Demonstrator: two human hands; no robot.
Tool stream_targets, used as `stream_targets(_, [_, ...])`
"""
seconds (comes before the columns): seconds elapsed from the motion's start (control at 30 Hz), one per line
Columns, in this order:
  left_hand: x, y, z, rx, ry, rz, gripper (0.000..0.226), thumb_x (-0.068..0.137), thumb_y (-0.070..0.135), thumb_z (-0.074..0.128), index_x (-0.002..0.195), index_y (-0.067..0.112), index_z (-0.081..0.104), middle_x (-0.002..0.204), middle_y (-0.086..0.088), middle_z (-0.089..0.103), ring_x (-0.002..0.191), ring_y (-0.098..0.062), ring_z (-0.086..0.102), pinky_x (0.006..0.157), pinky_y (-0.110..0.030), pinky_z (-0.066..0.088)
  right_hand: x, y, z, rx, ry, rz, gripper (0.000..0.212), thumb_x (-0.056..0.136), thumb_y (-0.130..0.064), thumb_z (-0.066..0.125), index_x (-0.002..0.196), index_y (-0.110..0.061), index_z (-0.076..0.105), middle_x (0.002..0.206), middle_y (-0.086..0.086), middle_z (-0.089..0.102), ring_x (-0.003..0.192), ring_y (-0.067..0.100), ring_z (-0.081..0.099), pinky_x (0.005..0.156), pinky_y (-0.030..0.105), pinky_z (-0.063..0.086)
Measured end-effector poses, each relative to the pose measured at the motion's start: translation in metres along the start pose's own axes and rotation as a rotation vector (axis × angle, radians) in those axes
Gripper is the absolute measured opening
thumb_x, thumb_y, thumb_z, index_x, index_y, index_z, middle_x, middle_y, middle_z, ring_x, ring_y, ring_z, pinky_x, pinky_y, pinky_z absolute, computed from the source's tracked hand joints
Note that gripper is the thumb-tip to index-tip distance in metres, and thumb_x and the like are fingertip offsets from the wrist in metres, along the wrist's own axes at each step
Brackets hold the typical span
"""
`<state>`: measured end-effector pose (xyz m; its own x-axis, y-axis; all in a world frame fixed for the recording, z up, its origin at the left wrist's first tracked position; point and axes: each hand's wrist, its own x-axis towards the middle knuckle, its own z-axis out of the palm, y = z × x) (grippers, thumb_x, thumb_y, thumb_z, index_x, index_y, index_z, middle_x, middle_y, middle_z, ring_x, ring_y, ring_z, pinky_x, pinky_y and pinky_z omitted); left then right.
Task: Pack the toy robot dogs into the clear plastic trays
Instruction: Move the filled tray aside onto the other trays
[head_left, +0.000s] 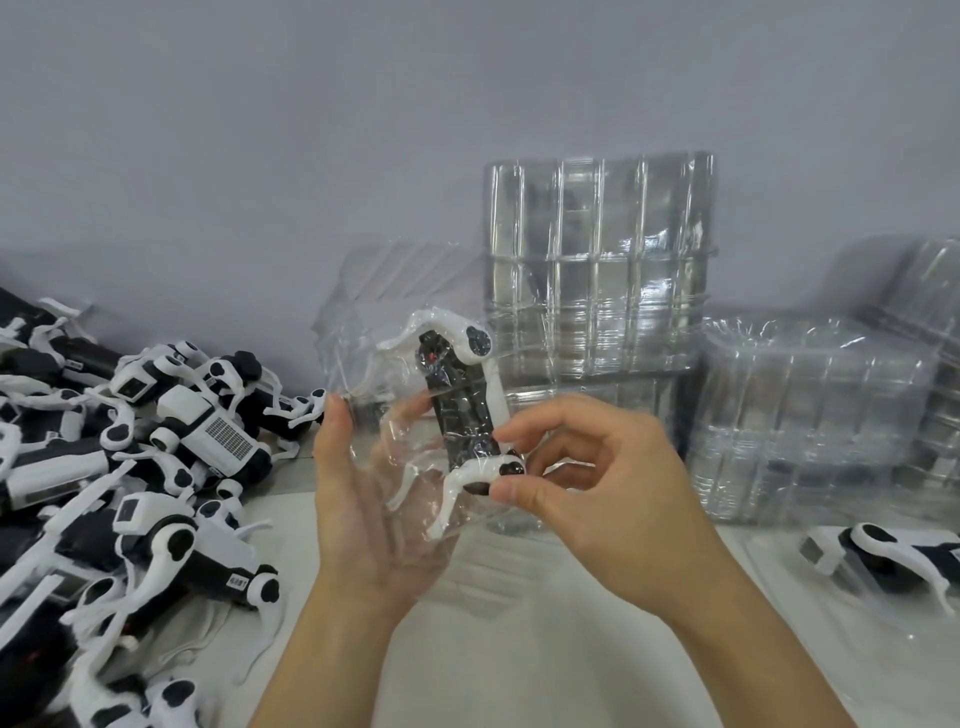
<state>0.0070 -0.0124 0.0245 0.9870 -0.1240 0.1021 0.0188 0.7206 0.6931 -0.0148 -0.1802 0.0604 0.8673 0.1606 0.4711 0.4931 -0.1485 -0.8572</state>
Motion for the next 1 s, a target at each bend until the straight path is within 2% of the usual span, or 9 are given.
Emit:
stream_targets(0.13, [-0.004, 0.0, 0.003, 0.068, -0.018, 0.035, 0.07, 0.048, 0.078, 0.081, 0.096, 0.027, 0.077, 0.086, -0.004, 0.076, 0.073, -0.023, 0.074, 0.059, -0.034, 0.058, 0.001, 0.002, -0.003, -0.034, 0.019, 0.011, 0.032, 0.066, -0.002, 0.09, 0.082, -0.027, 0.078, 0.082, -0.007, 0.07, 0.065, 0.011, 0.068, 0.06, 0.017, 0.053])
stream_targets(0.3, [-0.004, 0.0, 0.008, 0.165, -0.011, 0.064, 0.077, 0.047, 0.076, 0.082, 0.103, 0.025, 0.075, 0.097, -0.012, 0.075, 0.076, -0.027, 0.074, 0.057, -0.034, 0.057, 0.0, 0.008, -0.008, -0.11, 0.026, 0.025, 0.029, 0.072, -0.007, 0.088, 0.084, -0.032, 0.078, 0.083, -0.011, 0.072, 0.066, 0.01, 0.069, 0.06, 0.017, 0.053])
stream_targets(0.43, [-0.004, -0.002, 0.012, 0.186, -0.046, 0.057, 0.076, 0.04, 0.069, 0.09, 0.099, 0.024, 0.078, 0.098, -0.007, 0.076, 0.08, -0.022, 0.073, 0.069, -0.037, 0.06, -0.002, 0.012, -0.013, -0.183, 0.087, -0.059, 0.023, 0.088, -0.019, 0.074, 0.098, -0.039, 0.07, 0.084, -0.013, 0.071, 0.076, 0.011, 0.067, 0.064, 0.02, 0.053])
stream_targets(0.53, [-0.004, -0.007, 0.012, 0.249, 0.01, 0.061, 0.088, 0.024, 0.071, 0.092, 0.097, 0.023, 0.077, 0.091, -0.002, 0.073, 0.076, -0.017, 0.067, 0.076, -0.035, 0.049, 0.002, 0.011, -0.008, -0.141, 0.227, -0.114, 0.03, 0.092, -0.024, 0.07, 0.112, -0.045, 0.061, 0.089, -0.015, 0.068, 0.079, 0.009, 0.066, 0.065, 0.016, 0.052])
stream_targets(0.67, [-0.007, -0.008, 0.012, 0.266, 0.015, 0.048, 0.078, 0.026, 0.071, 0.091, 0.09, 0.026, 0.081, 0.099, -0.003, 0.074, 0.09, -0.022, 0.068, 0.085, -0.035, 0.05, 0.004, 0.011, -0.006, -0.205, 0.282, -0.196, 0.026, 0.092, -0.024, 0.07, 0.115, -0.035, 0.069, 0.09, -0.018, 0.066, 0.085, 0.008, 0.065, 0.066, 0.014, 0.052])
stream_targets(0.73, [-0.008, -0.007, 0.013, 0.268, -0.006, 0.039, 0.067, 0.034, 0.068, 0.09, 0.088, 0.031, 0.082, 0.097, 0.002, 0.077, 0.087, -0.018, 0.072, 0.075, -0.03, 0.058, 0.005, 0.012, -0.007, -0.228, 0.293, -0.203, 0.023, 0.091, -0.025, 0.07, 0.113, -0.033, 0.07, 0.089, -0.018, 0.066, 0.086, 0.009, 0.065, 0.067, 0.015, 0.052])
stream_targets(0.8, [-0.008, -0.007, 0.014, 0.248, -0.016, 0.031, 0.07, 0.029, 0.068, 0.093, 0.088, 0.032, 0.082, 0.094, 0.004, 0.077, 0.076, -0.012, 0.072, 0.065, -0.024, 0.057, 0.005, 0.013, -0.007, -0.229, 0.304, -0.203, 0.023, 0.091, -0.024, 0.071, 0.112, -0.033, 0.071, 0.088, -0.017, 0.066, 0.085, 0.009, 0.065, 0.067, 0.014, 0.052])
stream_targets(0.93, [-0.007, -0.007, 0.015, 0.259, 0.002, 0.047, 0.079, 0.027, 0.071, 0.092, 0.094, 0.031, 0.081, 0.102, 0.0, 0.076, 0.088, -0.017, 0.071, 0.08, -0.034, 0.054, 0.005, 0.012, -0.005, -0.218, 0.325, -0.207, 0.024, 0.09, -0.023, 0.072, 0.11, -0.035, 0.071, 0.088, -0.018, 0.066, 0.085, 0.007, 0.065, 0.066, 0.011, 0.05])
stream_targets(1.0, [-0.006, -0.007, 0.015, 0.253, 0.007, 0.046, 0.08, 0.025, 0.071, 0.092, 0.093, 0.029, 0.081, 0.099, -0.001, 0.076, 0.082, -0.016, 0.07, 0.073, -0.029, 0.055, 0.005, 0.012, -0.004, -0.212, 0.335, -0.21, 0.025, 0.09, -0.021, 0.073, 0.111, -0.034, 0.071, 0.088, -0.018, 0.066, 0.085, 0.007, 0.065, 0.067, 0.011, 0.05])
